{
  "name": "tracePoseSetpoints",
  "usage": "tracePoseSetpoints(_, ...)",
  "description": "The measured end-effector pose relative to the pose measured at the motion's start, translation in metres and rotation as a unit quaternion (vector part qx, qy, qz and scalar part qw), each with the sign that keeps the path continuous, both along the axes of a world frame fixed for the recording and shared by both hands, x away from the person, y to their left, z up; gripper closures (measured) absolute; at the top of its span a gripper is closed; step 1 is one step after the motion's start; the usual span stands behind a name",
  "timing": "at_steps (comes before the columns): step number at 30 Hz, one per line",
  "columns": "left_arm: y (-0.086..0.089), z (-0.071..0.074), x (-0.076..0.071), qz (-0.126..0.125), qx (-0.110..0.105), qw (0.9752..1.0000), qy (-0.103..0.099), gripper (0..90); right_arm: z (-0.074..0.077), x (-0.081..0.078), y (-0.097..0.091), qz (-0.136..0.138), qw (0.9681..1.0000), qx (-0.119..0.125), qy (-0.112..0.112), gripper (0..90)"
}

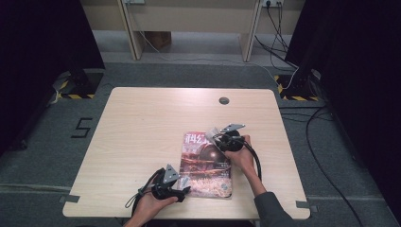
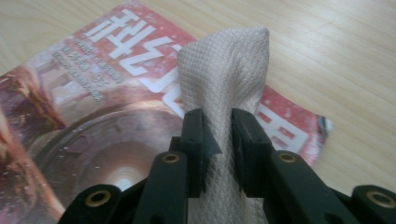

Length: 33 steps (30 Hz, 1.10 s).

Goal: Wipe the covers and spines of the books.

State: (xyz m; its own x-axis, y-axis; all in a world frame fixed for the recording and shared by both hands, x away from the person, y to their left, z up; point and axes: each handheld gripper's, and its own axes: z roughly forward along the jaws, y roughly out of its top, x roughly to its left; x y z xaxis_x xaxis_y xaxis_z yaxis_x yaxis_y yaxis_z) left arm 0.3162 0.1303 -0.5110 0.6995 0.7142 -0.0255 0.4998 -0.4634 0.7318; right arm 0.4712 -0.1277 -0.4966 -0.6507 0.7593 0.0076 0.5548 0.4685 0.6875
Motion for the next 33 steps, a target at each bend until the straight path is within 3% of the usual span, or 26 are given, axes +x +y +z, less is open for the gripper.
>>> tracePoseSetpoints(3, 0.001, -0.001, 0.001, 0.004, -0.005, 1.0000, 0.003, 23.6, -0.001, -0.004, 0.014, 0.018, 0.9998, 0.007, 0.002, 75.6)
tracePoseSetpoints(8, 0.001, -0.001, 0.000, 0.004, -0.004, 1.0000, -0.001, 23.6, -0.001, -0.002, 0.040, 0.036, 0.9993, -0.011, -0.009, 75.1)
tracePoseSetpoints(10, 0.002, -0.002, 0.001, 0.009, -0.014, 0.9998, 0.008, 22.8, -0.002, -0.001, 0.044, 0.031, 0.9991, -0.019, -0.020, 75.0)
tracePoseSetpoints(12, 0.003, -0.002, 0.002, 0.010, -0.013, 0.9998, 0.009, 21.7, -0.001, 0.001, 0.043, 0.022, 0.9995, -0.018, -0.014, 75.0)
tracePoseSetpoints(14, 0.003, -0.002, 0.002, 0.012, -0.013, 0.9998, 0.010, 20.7, 0.000, 0.007, 0.039, 0.002, 0.9990, -0.040, -0.022, 74.7)
tracePoseSetpoints(18, 0.003, -0.003, 0.002, 0.013, -0.011, 0.9998, 0.008, 20.0, 0.000, 0.019, 0.037, -0.019, 0.9993, -0.030, -0.010, 74.7)
tracePoseSetpoints(22, 0.003, -0.003, 0.003, 0.017, -0.014, 0.9997, 0.011, 17.8, 0.000, 0.020, 0.055, -0.006, 0.9991, -0.038, -0.018, 74.8)
tracePoseSetpoints(26, 0.003, -0.003, 0.003, 0.016, -0.013, 0.9997, 0.010, 17.4, 0.000, 0.018, 0.082, 0.025, 0.9990, -0.036, -0.013, 74.8)
tracePoseSetpoints(29, 0.003, -0.003, 0.003, 0.015, -0.011, 0.9998, 0.009, 17.4, 0.001, 0.014, 0.095, 0.047, 0.9975, -0.050, -0.016, 74.8)
tracePoseSetpoints(31, 0.003, -0.003, 0.003, 0.016, -0.014, 0.9997, 0.010, 17.4, 0.003, 0.015, 0.098, 0.048, 0.9969, -0.059, -0.016, 74.0)
tracePoseSetpoints(33, 0.003, -0.003, 0.002, 0.017, -0.012, 0.9997, 0.008, 17.6, 0.003, 0.020, 0.096, 0.041, 0.9978, -0.052, -0.006, 73.7)
